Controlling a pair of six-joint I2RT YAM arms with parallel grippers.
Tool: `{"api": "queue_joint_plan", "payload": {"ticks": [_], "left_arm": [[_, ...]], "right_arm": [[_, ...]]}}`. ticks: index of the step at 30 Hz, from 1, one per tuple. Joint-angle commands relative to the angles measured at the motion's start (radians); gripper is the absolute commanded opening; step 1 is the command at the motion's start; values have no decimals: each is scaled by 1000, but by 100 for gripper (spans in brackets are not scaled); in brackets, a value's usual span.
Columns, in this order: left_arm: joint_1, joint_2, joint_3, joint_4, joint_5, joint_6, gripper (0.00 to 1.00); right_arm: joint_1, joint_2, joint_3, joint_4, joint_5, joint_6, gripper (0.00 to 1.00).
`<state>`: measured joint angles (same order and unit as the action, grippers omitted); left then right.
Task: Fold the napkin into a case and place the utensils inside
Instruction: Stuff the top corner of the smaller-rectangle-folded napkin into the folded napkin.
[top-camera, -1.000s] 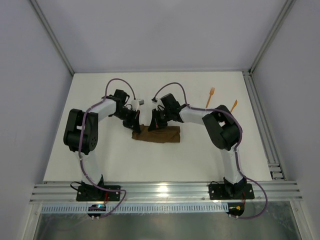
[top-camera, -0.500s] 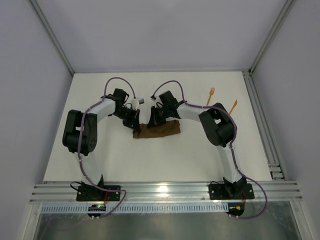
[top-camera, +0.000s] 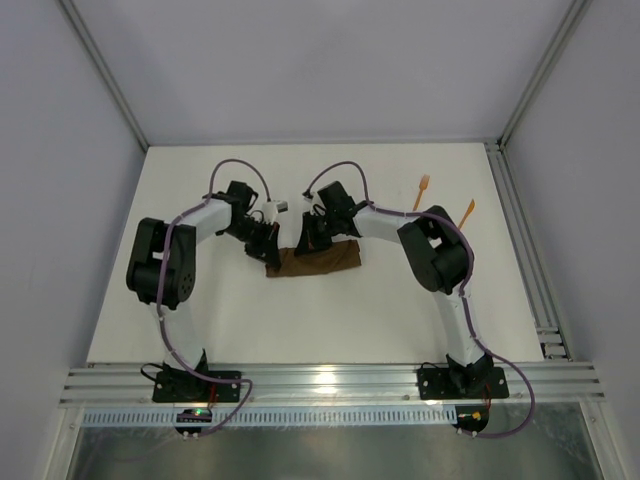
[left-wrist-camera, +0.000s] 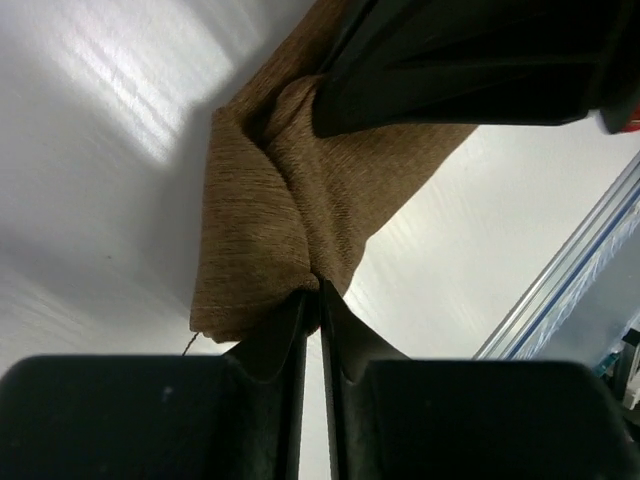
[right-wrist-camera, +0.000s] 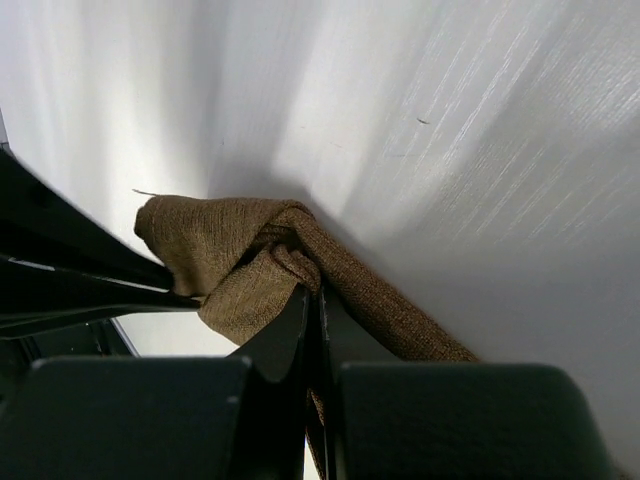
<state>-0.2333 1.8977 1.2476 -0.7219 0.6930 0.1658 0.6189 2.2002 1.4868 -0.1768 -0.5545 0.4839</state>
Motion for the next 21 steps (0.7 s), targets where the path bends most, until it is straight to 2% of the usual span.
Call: {"api": "queue_joint_plan", "payload": {"ticks": [1, 7, 14, 21], "left_arm": [[5, 32, -43, -14, -39, 14, 11], [6, -61, -25, -31, -73, 15, 32], [8, -205, 49, -120, -138, 31, 37], [-29, -207, 56, -73, -257, 52, 34]], "right_arm": [[-5, -8, -8, -9, 93, 22, 3], [-7, -23, -28, 16, 100, 42, 3], [-5, -13, -17, 13, 81, 42, 3], [-4, -14, -17, 19, 70, 44, 3]]}}
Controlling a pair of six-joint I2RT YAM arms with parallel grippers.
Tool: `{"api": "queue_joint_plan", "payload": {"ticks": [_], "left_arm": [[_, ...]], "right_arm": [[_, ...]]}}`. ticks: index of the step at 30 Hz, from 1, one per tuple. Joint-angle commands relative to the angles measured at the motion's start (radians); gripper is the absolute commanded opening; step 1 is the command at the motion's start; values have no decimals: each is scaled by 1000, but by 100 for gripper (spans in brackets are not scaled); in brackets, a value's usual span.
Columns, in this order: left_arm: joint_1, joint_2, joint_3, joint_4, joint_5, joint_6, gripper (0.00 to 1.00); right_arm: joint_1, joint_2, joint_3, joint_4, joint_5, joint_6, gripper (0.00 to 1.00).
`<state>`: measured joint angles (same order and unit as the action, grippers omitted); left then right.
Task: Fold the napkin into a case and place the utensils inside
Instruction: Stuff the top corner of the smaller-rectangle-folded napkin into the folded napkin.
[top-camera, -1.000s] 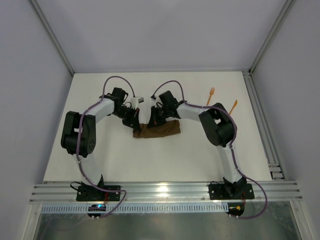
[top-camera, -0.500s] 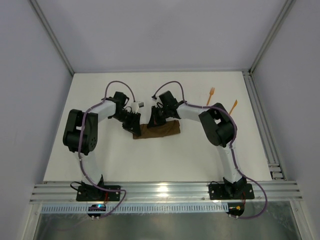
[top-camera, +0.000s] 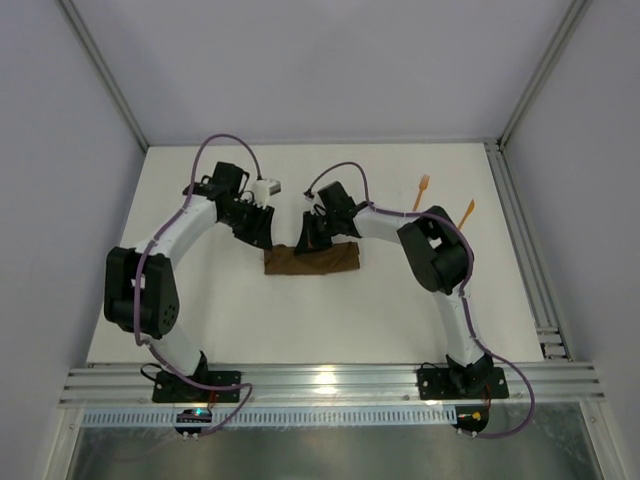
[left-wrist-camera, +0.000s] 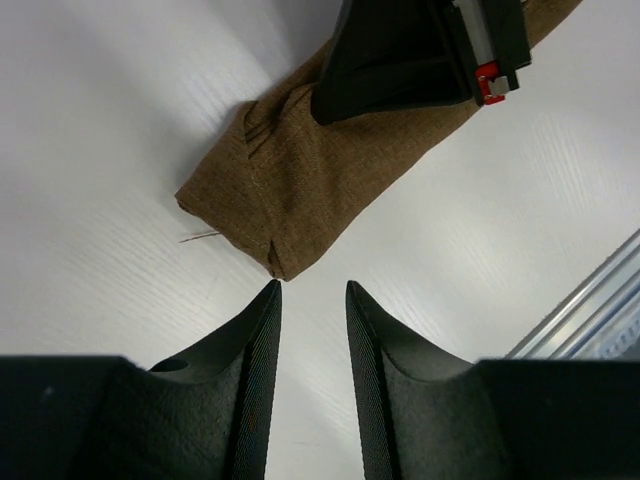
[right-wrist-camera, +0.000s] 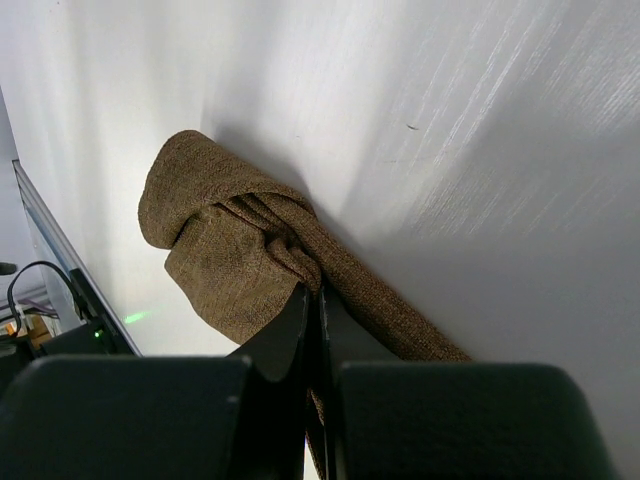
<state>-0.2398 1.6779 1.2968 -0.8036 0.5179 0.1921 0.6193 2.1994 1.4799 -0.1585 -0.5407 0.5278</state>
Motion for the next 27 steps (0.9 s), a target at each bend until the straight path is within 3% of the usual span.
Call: {"api": "queue_joint_plan", "payload": {"ticks": [1, 6, 8, 9, 14, 18, 27], "left_arm": [[-36, 26, -5, 24, -97, 29, 34], [-44, 85, -16, 99, -153, 29, 30], [-61, 82, -27, 124, -203, 36, 32], [-91, 71, -36, 133, -225, 47, 38], [-182, 22, -123, 231, -382, 98, 42], [-233, 9, -168, 277, -420, 118, 48], [-277, 20, -220, 438, -614, 158, 48]], "right_arm": [[-6, -13, -7, 1, 54, 3, 3], [-4, -10, 3, -1, 54, 8, 3], [-6, -3, 5, -1, 54, 11, 3], [-6, -3, 5, -1, 54, 14, 3], [-6, -12, -10, 17, 61, 20, 3], [-6, -10, -20, 30, 54, 29, 3], [-4, -12, -23, 45, 38, 34, 3]]}}
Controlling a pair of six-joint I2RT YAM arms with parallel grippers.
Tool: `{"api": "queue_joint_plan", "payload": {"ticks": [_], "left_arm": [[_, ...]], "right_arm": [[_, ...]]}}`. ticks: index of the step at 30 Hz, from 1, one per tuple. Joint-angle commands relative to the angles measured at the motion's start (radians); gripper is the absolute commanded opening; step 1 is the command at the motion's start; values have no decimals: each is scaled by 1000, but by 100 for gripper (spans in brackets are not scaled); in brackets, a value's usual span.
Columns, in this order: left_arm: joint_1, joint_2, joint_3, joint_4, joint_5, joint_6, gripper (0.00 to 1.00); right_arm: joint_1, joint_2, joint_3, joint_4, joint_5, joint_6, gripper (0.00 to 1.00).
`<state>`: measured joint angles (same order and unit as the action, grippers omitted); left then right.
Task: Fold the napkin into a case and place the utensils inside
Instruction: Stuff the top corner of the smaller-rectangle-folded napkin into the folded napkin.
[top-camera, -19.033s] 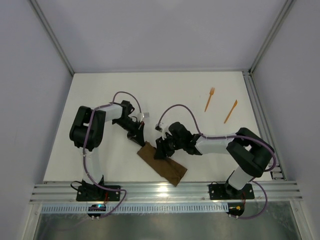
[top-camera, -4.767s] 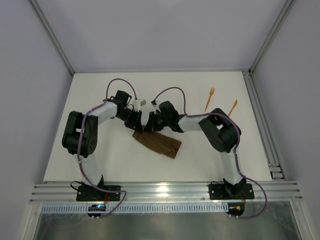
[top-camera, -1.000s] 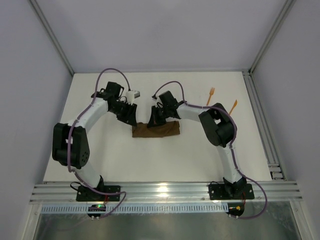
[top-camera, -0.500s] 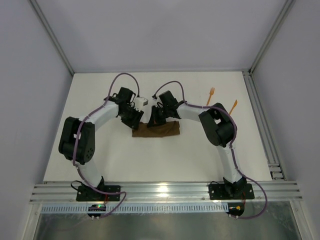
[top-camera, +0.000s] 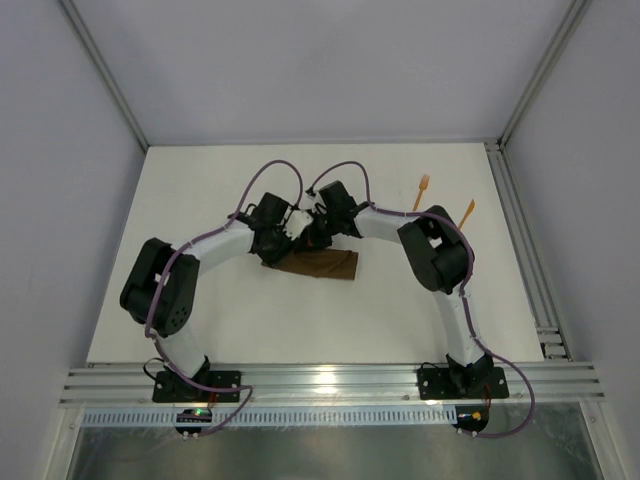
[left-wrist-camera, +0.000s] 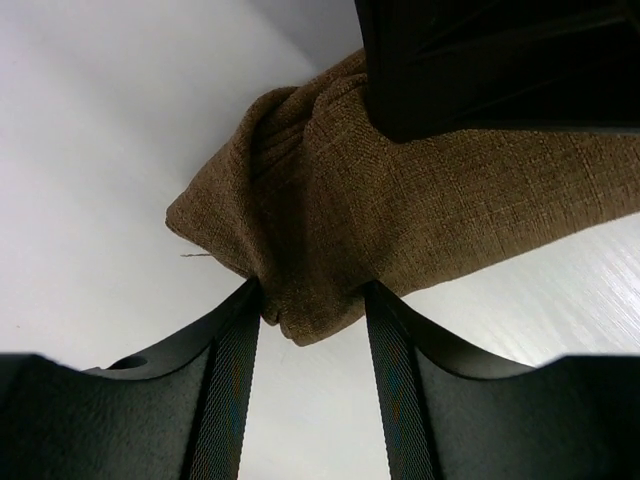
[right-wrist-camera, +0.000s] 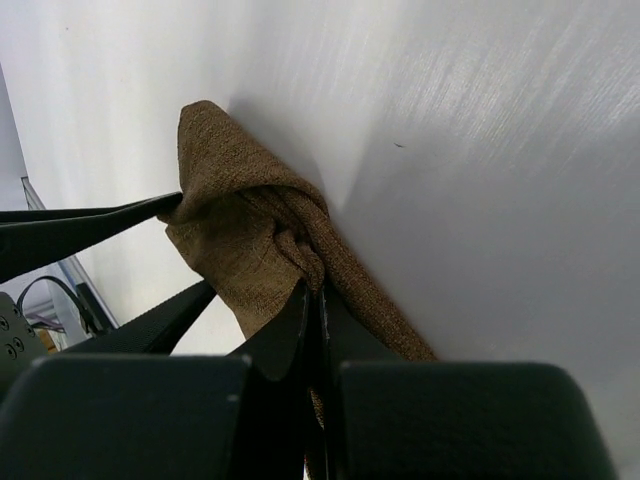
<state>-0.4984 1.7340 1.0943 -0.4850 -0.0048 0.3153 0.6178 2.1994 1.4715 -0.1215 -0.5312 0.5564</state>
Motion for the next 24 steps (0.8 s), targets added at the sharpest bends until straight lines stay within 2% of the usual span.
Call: {"api": "queue_joint_plan", "payload": {"ticks": [1, 3, 4, 6, 7, 9, 10, 18, 24], "left_arm": [[-19, -36, -20, 123, -86, 36, 48], [-19, -21, -20, 125, -58, 34, 41], [-19, -13, -17, 123, -49, 36, 33], [-19, 13, -24, 121, -35, 28, 25], [-19, 21, -27, 123, -35, 27, 18], [-19, 33, -31, 126, -37, 21, 13], [-19, 35, -31, 129, -43, 19, 11], [-19, 52, -4, 118, -26, -1, 11], [-19, 67, 1, 112, -17, -13, 13]], "right_arm": [[-4, -12, -13, 8, 27, 5, 4], [-4, -12, -11, 8, 27, 7, 3], [-4, -15, -10, 8, 27, 7, 4], [-4, -26, -11, 6, 33, 7, 4], [-4, -32, -14, 6, 34, 7, 6], [-4, -46, -13, -16, 57, -12, 12], [-4, -62, -8, -24, 65, -22, 13], [-49, -184, -54, -101, 105, -146, 41], [-55, -303, -164, -130, 129, -233, 50]]}}
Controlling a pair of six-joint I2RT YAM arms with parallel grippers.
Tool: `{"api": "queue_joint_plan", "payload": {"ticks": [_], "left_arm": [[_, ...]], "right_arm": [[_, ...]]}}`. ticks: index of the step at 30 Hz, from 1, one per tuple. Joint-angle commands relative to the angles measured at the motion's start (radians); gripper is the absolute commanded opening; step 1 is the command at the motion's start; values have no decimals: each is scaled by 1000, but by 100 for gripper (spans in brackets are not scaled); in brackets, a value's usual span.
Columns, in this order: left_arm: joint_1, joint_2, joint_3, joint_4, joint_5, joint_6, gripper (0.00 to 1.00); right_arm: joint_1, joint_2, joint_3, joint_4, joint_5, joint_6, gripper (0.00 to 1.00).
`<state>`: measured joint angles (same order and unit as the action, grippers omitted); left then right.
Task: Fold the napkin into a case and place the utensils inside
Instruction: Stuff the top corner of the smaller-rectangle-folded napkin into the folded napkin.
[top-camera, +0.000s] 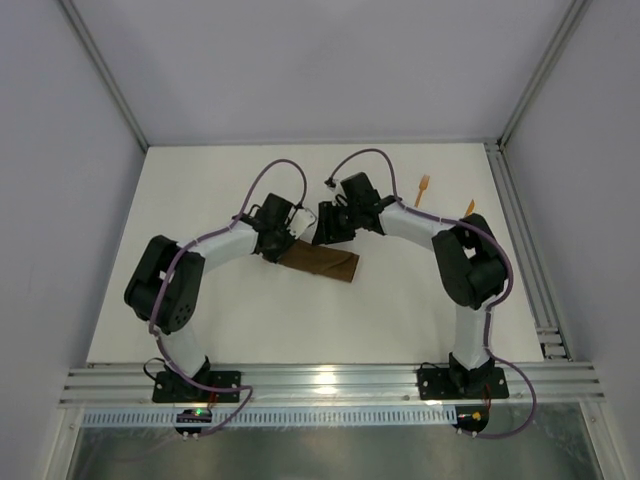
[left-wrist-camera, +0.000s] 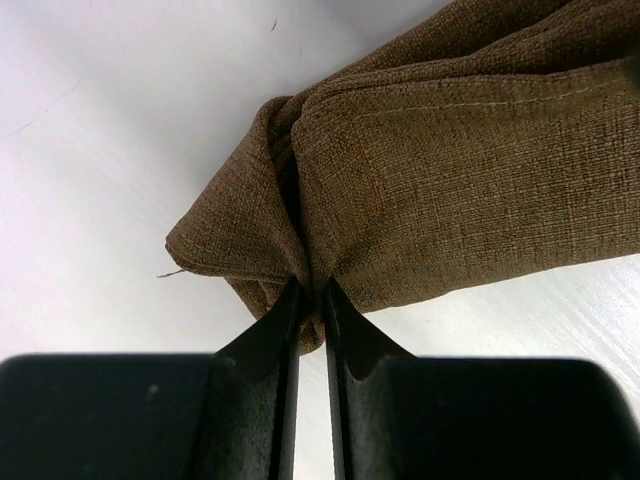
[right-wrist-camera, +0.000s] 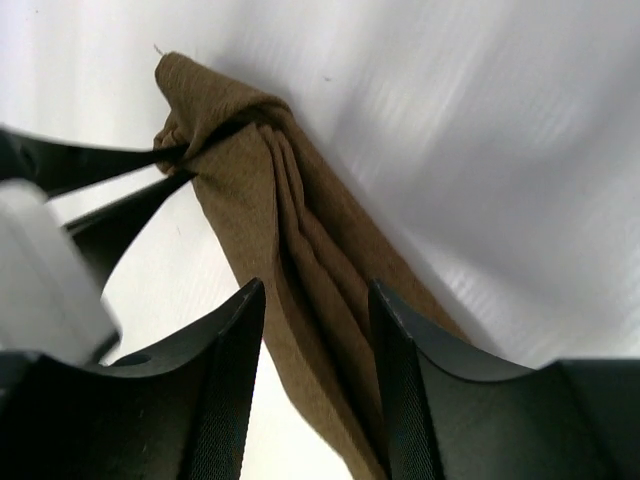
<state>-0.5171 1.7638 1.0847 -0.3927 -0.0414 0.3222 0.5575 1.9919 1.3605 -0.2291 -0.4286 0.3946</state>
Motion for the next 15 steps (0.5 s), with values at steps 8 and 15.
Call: {"api": "queue_joint_plan", "payload": {"ticks": [8, 15], "left_arm": [[0, 37, 15, 14, 23, -25, 14], [0, 31, 11, 8, 26, -18, 15]], "right_arm": [[5, -192, -193, 43, 33, -77, 54], [1, -186, -218, 47, 82, -89, 30]]}}
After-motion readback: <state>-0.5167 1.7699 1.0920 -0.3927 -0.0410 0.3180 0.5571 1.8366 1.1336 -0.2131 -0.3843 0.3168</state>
